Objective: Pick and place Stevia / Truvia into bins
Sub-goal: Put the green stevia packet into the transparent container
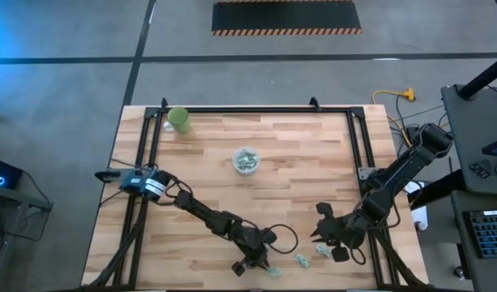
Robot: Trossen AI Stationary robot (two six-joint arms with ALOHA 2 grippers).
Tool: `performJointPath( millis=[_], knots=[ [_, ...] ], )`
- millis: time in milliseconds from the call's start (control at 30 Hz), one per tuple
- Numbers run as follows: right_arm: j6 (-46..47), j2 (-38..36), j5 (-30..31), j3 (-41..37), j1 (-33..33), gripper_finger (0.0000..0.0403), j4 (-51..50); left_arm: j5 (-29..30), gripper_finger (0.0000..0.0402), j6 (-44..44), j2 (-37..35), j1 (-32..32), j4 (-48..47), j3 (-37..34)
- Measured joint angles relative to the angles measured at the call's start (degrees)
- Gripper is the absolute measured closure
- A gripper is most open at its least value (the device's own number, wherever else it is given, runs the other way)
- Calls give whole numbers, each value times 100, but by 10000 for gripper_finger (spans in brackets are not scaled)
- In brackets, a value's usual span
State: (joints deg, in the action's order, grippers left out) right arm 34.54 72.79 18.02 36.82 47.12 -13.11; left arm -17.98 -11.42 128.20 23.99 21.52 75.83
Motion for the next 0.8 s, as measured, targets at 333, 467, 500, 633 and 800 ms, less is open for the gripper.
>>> performJointPath(
  millis=[333,467,500,633,800],
  knots=[
    [0,0,4,-2,1,337,0,14,401,52,-19,-20,-97,11],
    [0,0,4,-9,2,335,3,115,401,52,-102,-31,-163,-6],
    [0,0,5,-11,6,335,-1,166,402,51,-150,-32,-213,-28],
    [23,2,15,-43,30,337,-6,649,401,37,-408,-33,-815,-30],
    [84,4,15,-73,36,338,-3,1305,401,58,-635,-31,-1595,-65]
  ],
)
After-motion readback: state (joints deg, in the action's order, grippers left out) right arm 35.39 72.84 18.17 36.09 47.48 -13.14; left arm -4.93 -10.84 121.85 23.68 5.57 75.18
